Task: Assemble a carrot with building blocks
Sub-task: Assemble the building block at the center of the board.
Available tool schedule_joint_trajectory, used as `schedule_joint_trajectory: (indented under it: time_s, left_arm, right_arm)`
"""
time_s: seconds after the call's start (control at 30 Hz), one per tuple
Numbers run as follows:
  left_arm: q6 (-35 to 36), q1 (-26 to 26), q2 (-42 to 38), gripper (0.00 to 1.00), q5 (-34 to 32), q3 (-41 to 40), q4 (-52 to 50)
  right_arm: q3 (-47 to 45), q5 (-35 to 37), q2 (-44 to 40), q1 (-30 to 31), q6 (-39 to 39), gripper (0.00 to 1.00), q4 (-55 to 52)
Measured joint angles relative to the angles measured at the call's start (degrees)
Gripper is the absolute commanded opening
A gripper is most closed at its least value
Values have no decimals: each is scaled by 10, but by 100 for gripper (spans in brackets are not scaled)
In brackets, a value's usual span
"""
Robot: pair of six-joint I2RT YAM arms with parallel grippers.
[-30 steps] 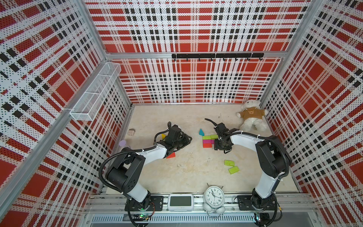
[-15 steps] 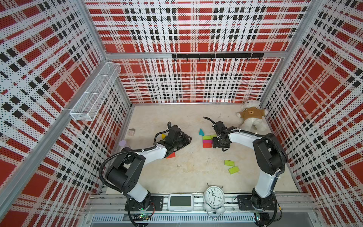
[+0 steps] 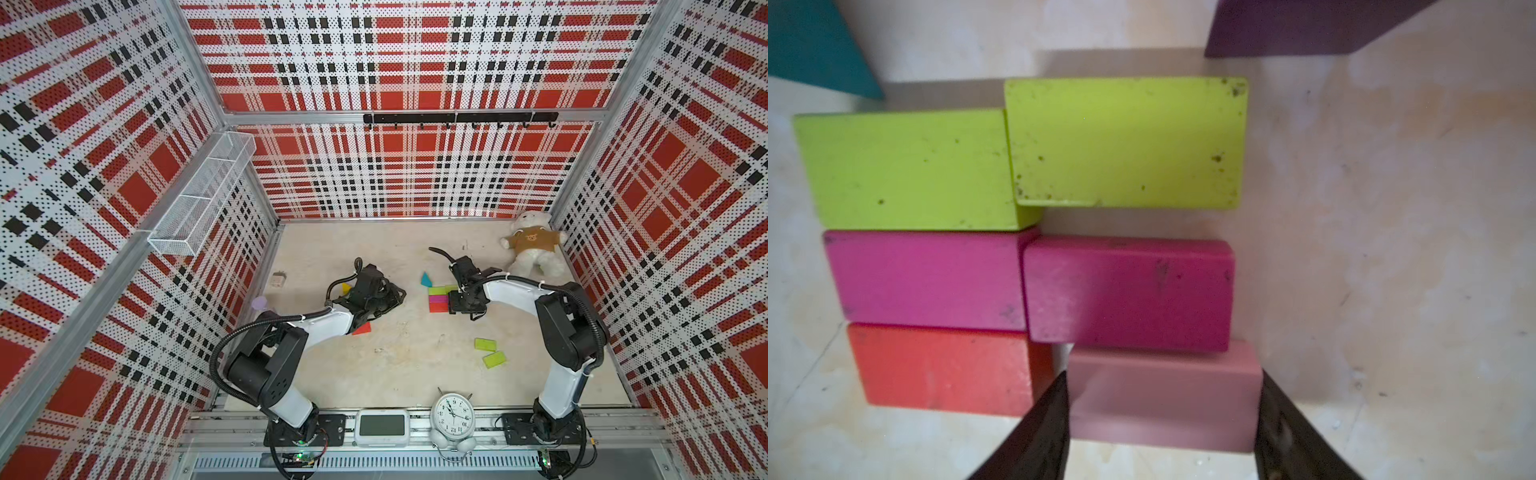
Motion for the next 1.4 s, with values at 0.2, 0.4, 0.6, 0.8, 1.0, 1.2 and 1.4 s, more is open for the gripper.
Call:
schedule_joint_trajectory:
  time_s: [0.2, 0.4, 0.6, 0.8, 1.0, 1.2, 1.4]
  left_arm:
    - [0, -5, 0, 37, -2, 0, 0]
    - [-1, -17, 9, 37, -2, 0, 0]
    - [-2, -24, 18, 37, -3, 3, 0]
    - [-2, -26, 32, 36, -6, 23, -2]
    - [-2, -27, 35, 36, -11, 31, -5]
    - [-2, -27, 37, 36, -12, 31, -9]
    - [-2, -27, 41, 36, -13, 31, -14]
  right_arm:
    - [-12, 2, -67, -2, 4, 72, -13]
    - [-37, -2, -113, -6, 3, 59, -11]
    - [-99, -8, -111, -7, -3, 51, -5]
    - [-106, -10, -75, -7, -10, 49, 10]
    - [-88, -8, -55, -7, -21, 48, 26]
    - [-63, -8, -31, -7, -33, 48, 42]
    - [-55, -10, -24, -7, -43, 48, 51]
